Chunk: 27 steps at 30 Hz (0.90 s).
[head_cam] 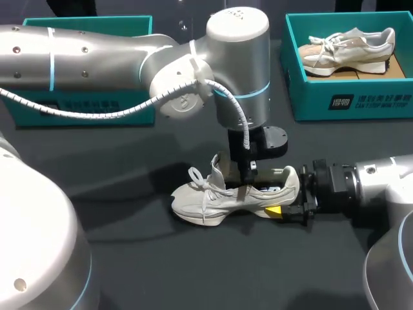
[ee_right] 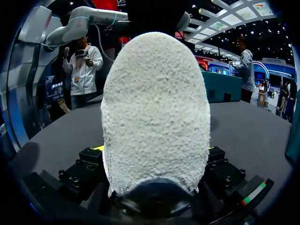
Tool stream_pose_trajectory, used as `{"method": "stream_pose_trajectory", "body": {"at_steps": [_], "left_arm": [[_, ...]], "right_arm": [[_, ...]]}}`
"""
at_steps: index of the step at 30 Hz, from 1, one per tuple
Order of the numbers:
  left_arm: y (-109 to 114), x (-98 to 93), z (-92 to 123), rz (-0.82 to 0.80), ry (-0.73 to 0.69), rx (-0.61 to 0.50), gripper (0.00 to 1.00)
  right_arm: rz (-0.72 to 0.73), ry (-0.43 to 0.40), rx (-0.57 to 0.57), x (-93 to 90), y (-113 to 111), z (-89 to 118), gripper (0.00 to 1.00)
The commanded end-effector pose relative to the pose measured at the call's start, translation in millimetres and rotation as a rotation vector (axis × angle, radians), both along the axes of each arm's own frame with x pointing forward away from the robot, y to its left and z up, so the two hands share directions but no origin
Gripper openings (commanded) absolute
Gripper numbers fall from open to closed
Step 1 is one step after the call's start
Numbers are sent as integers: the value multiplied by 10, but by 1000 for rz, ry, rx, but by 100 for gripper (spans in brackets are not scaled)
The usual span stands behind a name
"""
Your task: Take the shoe out of the shoebox, open the shoe tongue, remove and reinsert the insole, then place the shoe into the shoebox
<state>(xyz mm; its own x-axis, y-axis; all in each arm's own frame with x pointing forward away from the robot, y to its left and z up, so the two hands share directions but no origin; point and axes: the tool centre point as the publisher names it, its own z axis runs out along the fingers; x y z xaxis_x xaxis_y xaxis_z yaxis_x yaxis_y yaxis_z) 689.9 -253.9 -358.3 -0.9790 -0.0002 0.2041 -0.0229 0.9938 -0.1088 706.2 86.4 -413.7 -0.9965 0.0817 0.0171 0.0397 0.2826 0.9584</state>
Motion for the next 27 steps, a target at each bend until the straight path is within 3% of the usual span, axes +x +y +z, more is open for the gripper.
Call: {"method": "stream_pose_trajectory", "body": {"at_steps": [1,9,18,19,20,21,25,27], "left_arm": [[69,31,-32,-27,20,-18,0],[95,26,-16,-118,51,-27,0],[57,-115,-72,-153,58,-10,0],[47,-125,-83,-152,59,-8,3],[39,-129,-96,-151,60,-7,16],[32,-136,-109,-145,61,-4,22],[20,-137,-176,-127,48,3,38],[13,-126,-213,-120,40,5,40]], "right_arm": [[-2,-1,-3,-18,9,-19,0],[-2,-1,-3,-18,9,-19,0],[-2,-1,-3,-18,9,-19,0],[-2,-1,-3,-18,9,-19,0],[-2,-1,-3,-18,9,-19,0],[-2,-1,-3,-18,9,-19,0],[-2,-1,-3,-18,9,-19,0],[-2,-1,-3,-18,9,-19,0]]}}
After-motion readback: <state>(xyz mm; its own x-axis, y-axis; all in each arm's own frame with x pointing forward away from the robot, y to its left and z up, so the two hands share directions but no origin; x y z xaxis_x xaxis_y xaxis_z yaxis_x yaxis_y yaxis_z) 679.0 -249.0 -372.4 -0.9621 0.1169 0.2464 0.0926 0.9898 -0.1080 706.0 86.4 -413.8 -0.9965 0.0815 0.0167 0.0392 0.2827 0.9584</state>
